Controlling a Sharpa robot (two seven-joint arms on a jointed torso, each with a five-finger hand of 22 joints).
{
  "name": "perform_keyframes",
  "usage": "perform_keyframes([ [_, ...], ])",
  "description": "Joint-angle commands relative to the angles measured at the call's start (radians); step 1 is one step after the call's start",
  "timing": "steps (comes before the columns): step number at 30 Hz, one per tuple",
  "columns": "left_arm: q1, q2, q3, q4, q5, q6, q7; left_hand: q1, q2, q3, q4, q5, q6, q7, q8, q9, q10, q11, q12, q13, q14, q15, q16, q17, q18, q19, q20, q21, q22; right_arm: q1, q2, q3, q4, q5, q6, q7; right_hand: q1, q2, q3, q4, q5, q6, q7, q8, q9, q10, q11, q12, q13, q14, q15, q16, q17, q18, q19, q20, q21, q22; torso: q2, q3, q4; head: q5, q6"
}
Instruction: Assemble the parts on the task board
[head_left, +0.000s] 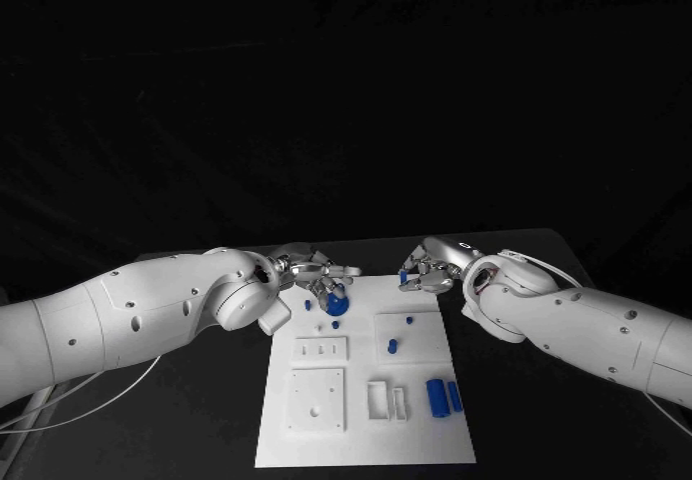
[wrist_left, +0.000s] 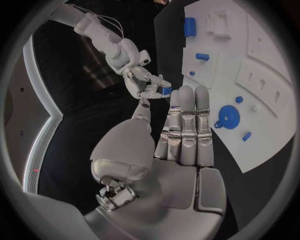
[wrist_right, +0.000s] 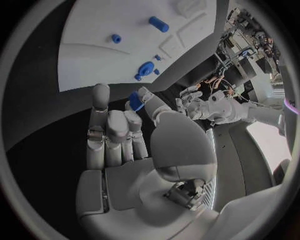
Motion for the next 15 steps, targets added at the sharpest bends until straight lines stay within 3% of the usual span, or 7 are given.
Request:
perform_keyframes([
  [1,0.001,0.017,0.0,-0.009,-0.01,0.02,-0.094,-0.014,0.001,0.001,0.011,-0.004,-0.004,0.0,-0.002,-0.001,-0.014,0.004,-0.01,0.0,-0.007,0.005,-0.019,-0.011,-0.014,-0.01,0.007,-0.013,-0.008,0.001,0.014,0.0,0.028,-0.063,0.066,-0.076,0.0,-0.009,0.001,0.01,0.004,0.021,-0.013,0.003,0.018,0.001,-0.005,-0.003,-0.001,0.002,-0.004,-0.003,0.0,-0.017,0.0,-0.007,0.001,-0.002,-0.018,-0.0017,-0.0037,0.007,-0.007],
  [4,0.001,0.033,-0.001,-0.017,-0.001,0.016,-0.113,-0.016,-0.002,0.009,0.03,-0.004,0.005,-0.001,-0.004,-0.002,-0.019,0.008,-0.021,0.001,0.007,0.008,-0.059,-0.031,-0.01,-0.002,0.014,-0.041,-0.026,0.002,0.029,-0.001,0.047,-0.077,0.07,-0.094,0.0,-0.011,0.004,0.014,0.006,0.021,-0.013,0.003,0.018,0.002,-0.005,-0.002,0.0,0.002,-0.004,-0.003,0.001,-0.017,0.0,-0.007,0.001,-0.002,-0.022,-0.0029,-0.0042,0.016,-0.008],
  [8,0.001,0.055,-0.003,-0.025,0.005,-0.002,-0.134,-0.01,0.007,0.016,0.029,-0.005,0.022,-0.004,-0.002,-0.001,-0.025,0.007,-0.023,0.0,0.004,0.009,-0.066,-0.031,-0.013,-0.002,0.013,-0.047,-0.028,0.002,0.048,-0.002,0.067,-0.088,0.063,-0.113,0.001,-0.016,0.01,0.026,0.007,0.019,-0.014,0.003,0.018,0.002,-0.006,-0.001,0.0,0.003,-0.005,-0.002,0.002,-0.017,0.002,-0.007,0.0,-0.002,-0.025,-0.0039,-0.0027,0.028,-0.007],
  [11,0.001,0.066,-0.004,-0.029,-0.005,-0.005,-0.154,-0.008,0.006,0.015,0.027,-0.005,0.022,-0.004,-0.002,-0.001,-0.027,0.007,-0.023,0.0,0.004,0.01,-0.069,-0.031,-0.013,-0.001,0.013,-0.05,-0.03,0.002,0.057,-0.002,0.076,-0.093,0.057,-0.125,0.003,-0.018,0.012,0.025,0.009,0.02,-0.014,0.003,0.018,0.003,-0.006,0.0,0.001,0.003,-0.005,-0.001,0.003,-0.017,0.002,-0.008,0.001,-0.002,-0.024,-0.0041,-0.0024,0.034,0.002],
  [15,0.001,0.078,-0.006,-0.033,-0.023,-0.015,-0.184,-0.019,-0.001,0.009,0.032,-0.005,0.009,0.0,-0.004,-0.002,-0.028,0.009,-0.022,0.0,0.008,0.01,-0.077,-0.031,-0.014,0.004,0.013,-0.058,-0.033,0.001,0.065,-0.002,0.089,-0.097,0.055,-0.138,0.004,-0.018,0.012,0.025,0.009,0.02,-0.014,0.003,0.019,0.003,-0.006,0.0,0.001,0.003,-0.005,-0.001,0.003,-0.017,0.002,-0.008,0.001,-0.002,-0.019,-0.0045,-0.0044,0.041,0.005],
])
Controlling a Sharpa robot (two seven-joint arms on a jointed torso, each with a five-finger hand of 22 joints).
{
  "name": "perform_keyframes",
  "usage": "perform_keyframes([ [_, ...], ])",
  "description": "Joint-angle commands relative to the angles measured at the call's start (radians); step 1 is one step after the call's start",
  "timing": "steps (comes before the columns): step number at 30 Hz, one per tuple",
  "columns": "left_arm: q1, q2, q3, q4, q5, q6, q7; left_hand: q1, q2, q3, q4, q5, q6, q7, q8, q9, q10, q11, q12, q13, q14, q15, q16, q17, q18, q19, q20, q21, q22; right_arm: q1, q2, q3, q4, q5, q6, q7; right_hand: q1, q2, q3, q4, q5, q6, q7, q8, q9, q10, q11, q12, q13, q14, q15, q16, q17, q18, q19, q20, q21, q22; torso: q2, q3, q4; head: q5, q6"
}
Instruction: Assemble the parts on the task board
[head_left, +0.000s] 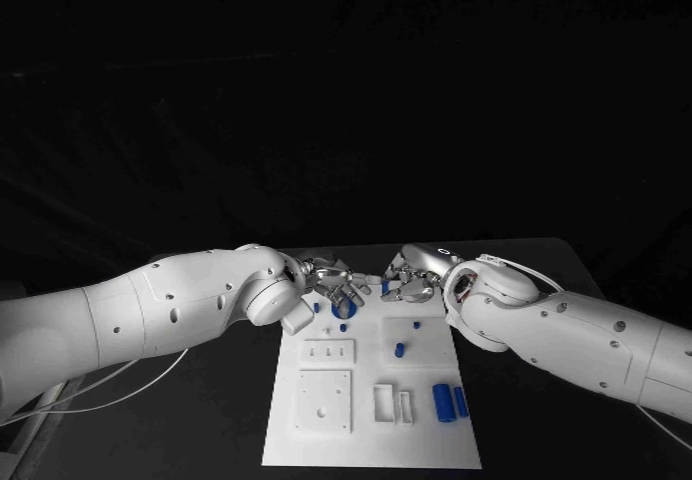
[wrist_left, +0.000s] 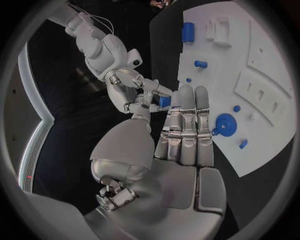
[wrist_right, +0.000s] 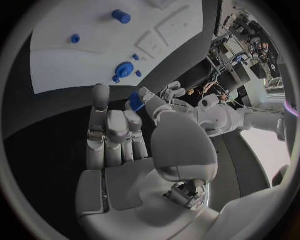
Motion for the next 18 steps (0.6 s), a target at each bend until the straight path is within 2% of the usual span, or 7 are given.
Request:
perform_keyframes([
  [1,0.001,0.01,-0.001,-0.002,-0.021,-0.018,-0.062,-0.014,-0.005,-0.003,0.005,-0.005,-0.01,0.004,-0.003,-0.001,-0.008,0.0,-0.004,0.0,0.006,0.002,-0.005,0.0,-0.014,0.008,0.003,-0.005,-0.001,-0.001,0.005,-0.001,0.012,-0.032,0.015,-0.042,0.004,-0.009,0.002,0.003,0.001,0.019,-0.013,0.003,0.019,0.003,-0.006,-0.001,0.001,0.003,-0.005,-0.002,0.001,-0.017,0.002,-0.008,0.001,-0.001,0.003,-0.0006,-0.0017,0.006,0.004],
  [10,0.001,0.031,-0.002,-0.011,-0.038,-0.05,-0.099,-0.024,-0.009,-0.001,0.019,-0.005,-0.011,0.004,-0.002,-0.001,-0.007,0.0,-0.004,0.0,0.008,0.001,-0.007,0.003,-0.014,0.011,0.002,-0.008,-0.001,-0.002,0.018,-0.005,0.041,-0.033,0.023,-0.053,0.003,-0.007,0.003,0.005,0.001,0.02,-0.013,0.003,0.019,0.003,-0.006,-0.002,0.001,0.003,-0.005,-0.002,0.001,-0.017,0.002,-0.008,0.0,-0.001,0.005,0.0034,-0.0029,0.005,0.001],
  [18,0.001,0.037,-0.002,-0.013,-0.045,-0.045,-0.111,-0.008,-0.002,0.011,0.013,-0.004,0.003,0.0,-0.002,0.0,-0.004,-0.002,-0.003,0.0,0.011,0.0,-0.006,0.007,-0.014,0.014,0.001,-0.009,0.001,-0.003,0.022,-0.006,0.048,-0.033,0.025,-0.056,0.003,-0.009,0.003,0.005,0.002,0.019,-0.013,0.003,0.019,0.003,-0.007,-0.002,0.001,0.003,-0.005,-0.002,0.001,-0.017,0.002,-0.008,0.0,-0.001,0.006,0.0033,-0.0023,0.002,0.0],
])
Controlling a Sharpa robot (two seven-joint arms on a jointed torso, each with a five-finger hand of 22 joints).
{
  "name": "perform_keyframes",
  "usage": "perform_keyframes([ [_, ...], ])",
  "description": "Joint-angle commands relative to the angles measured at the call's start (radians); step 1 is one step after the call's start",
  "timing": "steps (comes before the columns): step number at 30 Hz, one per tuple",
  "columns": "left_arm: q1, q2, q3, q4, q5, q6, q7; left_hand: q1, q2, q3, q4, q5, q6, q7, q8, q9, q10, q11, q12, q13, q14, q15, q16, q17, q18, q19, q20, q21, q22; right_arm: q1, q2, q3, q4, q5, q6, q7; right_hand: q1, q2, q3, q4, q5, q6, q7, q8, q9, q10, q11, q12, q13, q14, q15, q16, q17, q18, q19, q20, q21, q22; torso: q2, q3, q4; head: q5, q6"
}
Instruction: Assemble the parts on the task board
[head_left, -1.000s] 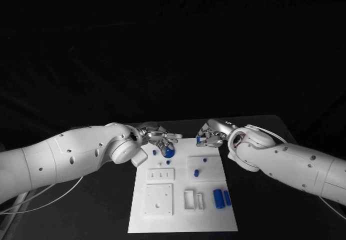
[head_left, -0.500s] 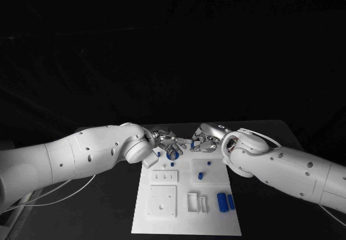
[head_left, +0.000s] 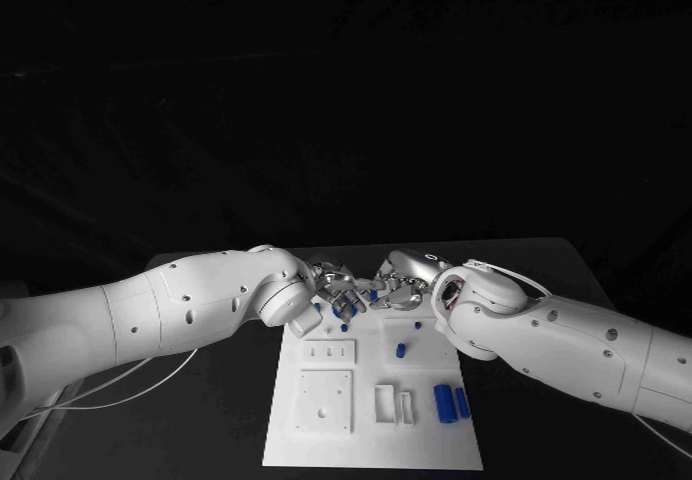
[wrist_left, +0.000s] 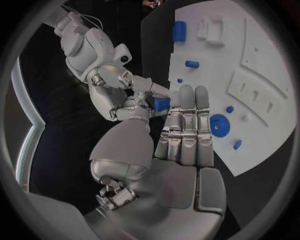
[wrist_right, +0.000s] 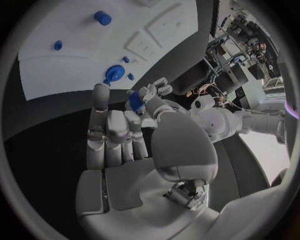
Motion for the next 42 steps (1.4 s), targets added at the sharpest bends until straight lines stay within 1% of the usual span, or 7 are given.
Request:
perform_keyframes([
  [1,0.001,0.005,0.0,0.001,-0.013,-0.007,-0.021,0.01,0.009,0.009,-0.005,-0.004,0.009,-0.004,-0.001,0.0,-0.004,-0.002,-0.003,0.0,0.003,0.0,-0.002,0.002,-0.014,0.006,0.002,-0.005,0.001,-0.001,0.002,0.0,0.004,-0.014,0.017,-0.01,0.005,-0.005,0.003,0.005,0.002,0.017,-0.013,0.004,0.019,0.001,-0.008,-0.002,0.001,0.003,-0.005,-0.002,0.001,-0.017,0.002,-0.008,0.0,-0.001,0.001,0.0004,0.0005,-0.002,-0.001],
  [8,0.001,0.007,0.0,0.0,-0.013,0.003,-0.021,0.042,0.04,0.033,-0.031,-0.003,0.058,-0.017,0.003,0.002,-0.001,-0.009,0.0,0.001,0.005,-0.003,0.0,0.004,-0.013,0.007,0.0,-0.004,0.003,-0.001,0.008,-0.002,0.002,-0.014,0.025,-0.011,0.004,-0.005,0.002,0.006,0.003,0.017,-0.013,0.004,0.019,0.001,-0.008,-0.003,0.0,0.002,-0.005,-0.004,0.0,-0.017,0.002,-0.008,0.0,-0.001,0.002,0.0,0.0009,-0.006,0.0],
  [12,0.001,0.008,0.0,0.001,-0.014,0.013,-0.02,0.094,0.065,0.063,-0.076,0.002,0.103,-0.032,-0.001,0.002,0.005,-0.017,0.003,0.0,0.005,-0.008,0.003,0.006,-0.015,0.006,-0.003,-0.001,0.006,-0.001,0.011,-0.003,-0.003,-0.014,0.029,-0.012,0.004,-0.005,0.002,0.006,0.003,0.017,-0.013,0.004,0.019,0.001,-0.008,-0.003,0.0,0.002,-0.005,-0.004,0.0,-0.017,0.002,-0.008,0.0,-0.001,0.003,-0.0002,0.0011,-0.007,0.0],
  [25,0.0,0.012,0.0,-0.001,-0.023,0.027,-0.016,0.158,0.093,0.115,-0.155,0.015,0.145,-0.05,-0.002,0.002,0.033,-0.028,-0.002,-0.001,0.003,-0.017,0.006,0.009,-0.021,-0.002,-0.012,0.01,0.017,-0.003,0.02,-0.006,-0.024,-0.016,0.037,-0.009,0.004,-0.004,0.002,0.007,0.005,0.018,-0.013,0.004,0.019,0.001,-0.008,-0.002,0.0,0.002,-0.005,-0.003,0.0,-0.017,0.002,-0.008,0.0,-0.001,0.004,-0.0002,0.0011,-0.007,-0.001],
  [27,0.0,0.013,0.0,-0.003,-0.023,0.025,-0.015,0.175,0.099,0.142,-0.177,0.002,0.149,-0.051,-0.002,0.002,0.036,-0.029,-0.006,-0.002,0.002,-0.018,0.004,0.008,-0.022,-0.003,-0.014,0.012,0.019,-0.004,0.021,-0.007,-0.025,-0.016,0.037,-0.008,0.004,-0.004,0.001,0.008,0.007,0.019,-0.014,0.004,0.02,0.0,-0.009,-0.003,0.0,0.002,-0.005,-0.004,0.0,-0.017,0.002,-0.008,-0.001,-0.001,0.004,-0.0003,0.0013,-0.007,-0.001],
  [34,0.0,0.014,0.0,-0.006,-0.027,0.025,-0.015,0.149,0.08,0.258,-0.228,0.003,0.169,-0.054,0.0,0.004,0.056,-0.033,-0.011,-0.002,0.004,-0.021,0.001,0.007,-0.021,-0.013,-0.017,0.027,0.033,-0.006,0.021,-0.009,-0.026,-0.016,0.031,-0.006,0.004,-0.005,0.001,0.008,0.008,0.017,-0.013,0.003,0.019,0.0,-0.009,-0.004,0.0,0.002,-0.005,-0.004,0.0,-0.017,0.002,-0.008,-0.001,-0.002,0.005,0.0005,0.0,-0.007,-0.002],
  [42,-0.001,0.014,0.0,-0.007,-0.047,0.037,-0.019,0.117,0.054,0.283,-0.218,0.001,0.22,-0.075,0.003,0.017,0.101,-0.049,0.012,0.002,0.029,-0.034,0.027,0.02,-0.024,0.003,-0.029,0.046,0.045,-0.008,0.017,-0.01,-0.024,-0.015,0.016,-0.006,0.002,-0.005,0.002,0.01,0.016,0.014,-0.013,0.004,0.019,-0.001,-0.008,-0.005,-0.001,0.002,-0.005,-0.005,-0.001,-0.017,0.003,-0.008,-0.001,-0.002,0.006,0.0012,0.0008,-0.008,-0.004],
])
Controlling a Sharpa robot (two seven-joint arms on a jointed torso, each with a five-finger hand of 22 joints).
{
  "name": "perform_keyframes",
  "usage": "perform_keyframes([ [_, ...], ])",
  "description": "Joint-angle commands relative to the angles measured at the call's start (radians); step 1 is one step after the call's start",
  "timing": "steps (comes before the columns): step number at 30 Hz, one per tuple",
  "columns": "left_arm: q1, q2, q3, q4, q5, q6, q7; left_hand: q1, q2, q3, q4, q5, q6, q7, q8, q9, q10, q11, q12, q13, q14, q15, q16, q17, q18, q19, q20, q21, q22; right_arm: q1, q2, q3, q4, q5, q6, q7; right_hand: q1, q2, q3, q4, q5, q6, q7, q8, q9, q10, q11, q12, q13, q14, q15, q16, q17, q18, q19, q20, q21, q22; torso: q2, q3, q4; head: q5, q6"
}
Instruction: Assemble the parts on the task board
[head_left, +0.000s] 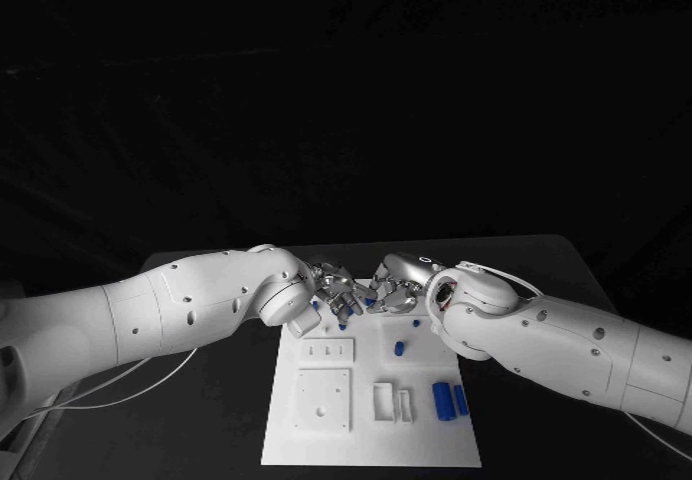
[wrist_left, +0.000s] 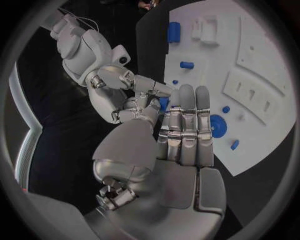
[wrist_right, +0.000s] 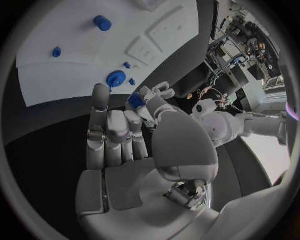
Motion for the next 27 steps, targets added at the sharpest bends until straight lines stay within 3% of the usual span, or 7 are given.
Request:
perform_keyframes([
  [1,0.0,0.002,0.001,0.002,-0.021,0.028,0.003,-0.017,-0.005,0.025,-0.02,-0.002,0.08,-0.061,0.006,0.022,0.043,-0.016,0.039,0.006,0.018,-0.01,0.025,0.014,-0.011,0.011,-0.013,0.016,0.009,-0.002,-0.003,-0.001,0.0,-0.011,-0.004,0.0,0.007,0.001,-0.001,0.008,0.006,0.008,-0.006,0.004,-0.001,0.001,-0.006,-0.005,-0.001,0.002,-0.005,-0.005,0.0,-0.017,0.003,-0.008,-0.001,-0.001,0.001,0.0007,0.0005,-0.001,-0.001],
  [6,-0.001,0.002,0.0,0.002,-0.033,0.037,0.002,-0.021,-0.013,0.014,-0.002,-0.002,0.115,-0.073,0.003,0.046,0.045,-0.031,0.124,0.01,0.031,-0.025,0.079,0.044,-0.018,0.019,-0.03,0.054,0.037,-0.003,-0.004,-0.001,0.001,-0.008,-0.005,0.001,0.006,0.001,0.0,0.009,0.008,0.009,-0.007,0.004,0.0,0.001,-0.006,-0.005,-0.001,0.002,-0.005,-0.005,0.0,-0.017,0.003,-0.008,-0.001,-0.002,0.0,0.0009,0.0006,-0.003,-0.002],
  [20,-0.002,0.003,-0.002,0.002,-0.06,0.026,0.003,-0.021,-0.03,0.019,0.004,0.009,0.16,-0.095,0.004,0.148,0.046,-0.059,0.266,0.02,0.068,-0.051,0.18,0.075,-0.026,0.018,-0.056,0.126,0.095,-0.006,-0.002,-0.001,0.0,-0.004,-0.007,0.003,0.005,0.0,0.0,0.011,0.01,0.008,-0.006,0.004,0.0,0.0,-0.006,-0.006,-0.002,0.002,-0.005,-0.006,-0.001,-0.017,0.003,-0.008,-0.002,-0.002,0.001,0.0008,0.0003,-0.006,-0.002],
  [27,-0.003,0.002,-0.002,0.002,-0.074,-0.002,-0.001,-0.032,-0.051,0.033,-0.007,0.08,0.179,-0.103,0.004,0.197,0.046,-0.07,0.333,0.053,0.041,-0.06,0.271,0.123,-0.042,-0.013,-0.066,0.143,0.117,-0.007,-0.003,-0.001,-0.001,0.0,-0.006,0.005,0.001,-0.007,-0.001,0.015,0.012,-0.007,-0.001,0.003,-0.004,-0.008,-0.004,-0.02,-0.013,0.0,-0.003,-0.019,-0.01,-0.018,0.0,-0.007,-0.006,-0.007,0.001,0.0008,0.0005,-0.007,-0.002],
])
